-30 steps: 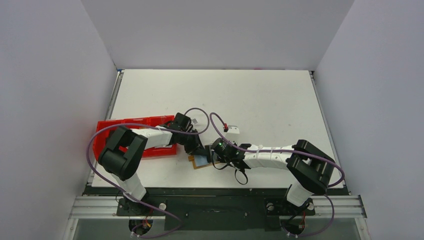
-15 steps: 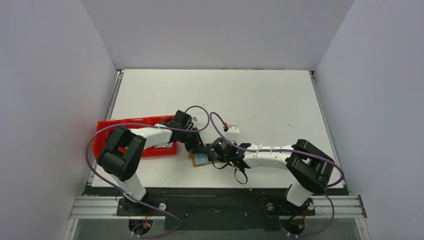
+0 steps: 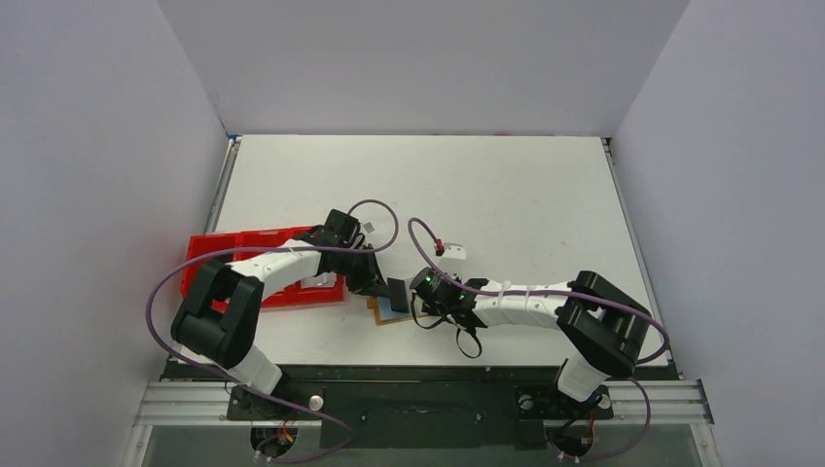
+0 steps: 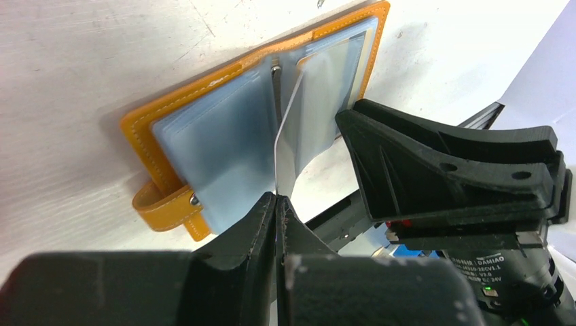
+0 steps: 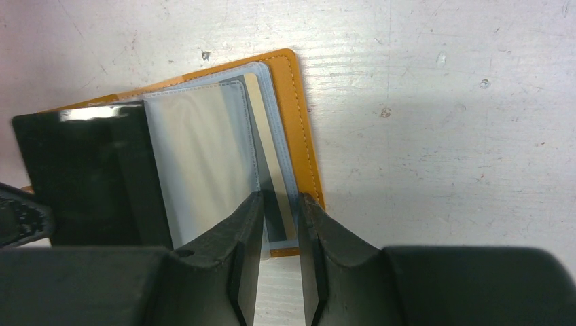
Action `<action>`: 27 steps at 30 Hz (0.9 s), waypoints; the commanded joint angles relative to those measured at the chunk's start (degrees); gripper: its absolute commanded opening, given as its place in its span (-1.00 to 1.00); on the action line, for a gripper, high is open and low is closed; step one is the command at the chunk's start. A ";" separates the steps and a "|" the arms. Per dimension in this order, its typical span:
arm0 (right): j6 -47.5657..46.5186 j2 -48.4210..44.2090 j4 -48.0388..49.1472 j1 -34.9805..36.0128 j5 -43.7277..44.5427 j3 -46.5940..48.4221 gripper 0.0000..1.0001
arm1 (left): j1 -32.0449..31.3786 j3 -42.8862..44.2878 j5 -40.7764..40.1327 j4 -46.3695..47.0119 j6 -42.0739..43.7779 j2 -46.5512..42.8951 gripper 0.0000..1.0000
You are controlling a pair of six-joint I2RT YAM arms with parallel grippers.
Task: Take the credit cards out of the card holder
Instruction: Remove the credit card from the card holder.
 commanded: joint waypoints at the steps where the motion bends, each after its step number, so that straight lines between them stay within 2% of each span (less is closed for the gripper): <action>1: -0.44 4.08 -6.82 -0.06 -3.73 -2.49 -0.59 | 1.63 0.53 -1.46 -2.89 4.22 -3.69 -1.00; 12: -3.36 -0.26 -9.74 -1.70 -3.83 1.32 -0.54 | 2.89 1.41 -1.33 -5.30 6.89 -6.47 -1.00; 20: -7.00 -8.64 -11.20 -6.93 -7.44 6.21 -0.23 | 4.53 1.97 3.75 -2.49 5.60 -8.20 -1.00; 24: -7.90 -14.11 -5.98 -10.41 -13.33 3.87 -0.05 | 6.30 0.44 8.82 2.78 1.83 -8.79 -1.00; 27: -5.56 -17.04 5.61 -13.74 -23.88 -0.50 0.04 | 7.49 -1.76 13.70 10.82 -2.61 -9.73 -1.00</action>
